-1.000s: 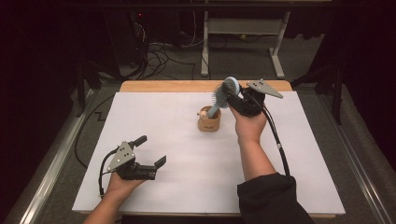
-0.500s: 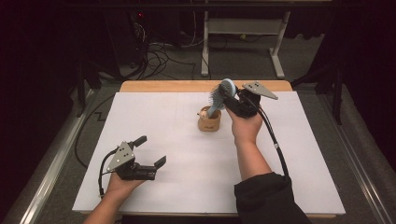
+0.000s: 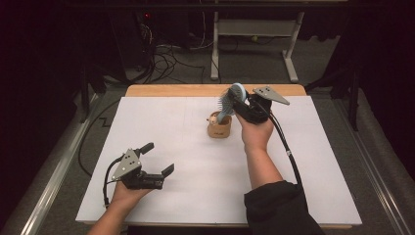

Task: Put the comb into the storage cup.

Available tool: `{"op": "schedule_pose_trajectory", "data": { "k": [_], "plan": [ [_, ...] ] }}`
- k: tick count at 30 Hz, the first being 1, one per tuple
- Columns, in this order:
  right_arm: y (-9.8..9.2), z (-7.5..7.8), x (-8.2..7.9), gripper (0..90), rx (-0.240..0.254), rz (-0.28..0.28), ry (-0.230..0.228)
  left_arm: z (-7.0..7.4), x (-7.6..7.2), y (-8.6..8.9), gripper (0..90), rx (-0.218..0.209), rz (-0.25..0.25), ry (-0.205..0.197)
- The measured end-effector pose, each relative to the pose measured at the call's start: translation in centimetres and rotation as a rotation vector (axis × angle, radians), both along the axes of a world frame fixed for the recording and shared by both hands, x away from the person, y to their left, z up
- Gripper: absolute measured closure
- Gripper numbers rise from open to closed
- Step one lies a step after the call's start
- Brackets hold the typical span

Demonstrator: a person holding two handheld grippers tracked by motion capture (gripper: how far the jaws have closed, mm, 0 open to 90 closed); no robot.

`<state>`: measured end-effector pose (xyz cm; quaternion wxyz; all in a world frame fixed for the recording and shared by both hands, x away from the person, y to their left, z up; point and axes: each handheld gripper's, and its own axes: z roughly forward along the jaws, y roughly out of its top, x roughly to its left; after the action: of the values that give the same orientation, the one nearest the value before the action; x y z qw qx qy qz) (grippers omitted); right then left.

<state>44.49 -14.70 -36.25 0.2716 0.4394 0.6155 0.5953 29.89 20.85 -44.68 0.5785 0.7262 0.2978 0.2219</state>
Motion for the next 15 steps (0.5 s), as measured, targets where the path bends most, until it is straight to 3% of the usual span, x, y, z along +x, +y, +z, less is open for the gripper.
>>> {"op": "schedule_pose_trajectory", "data": {
  "k": [15],
  "plan": [
    [-0.6, -0.06, 0.42, 49.5, 0.007, -0.003, 0.031, 0.04, -0.05, -0.12, 0.0, 0.0, -0.001, -0.002]
  ]
}}
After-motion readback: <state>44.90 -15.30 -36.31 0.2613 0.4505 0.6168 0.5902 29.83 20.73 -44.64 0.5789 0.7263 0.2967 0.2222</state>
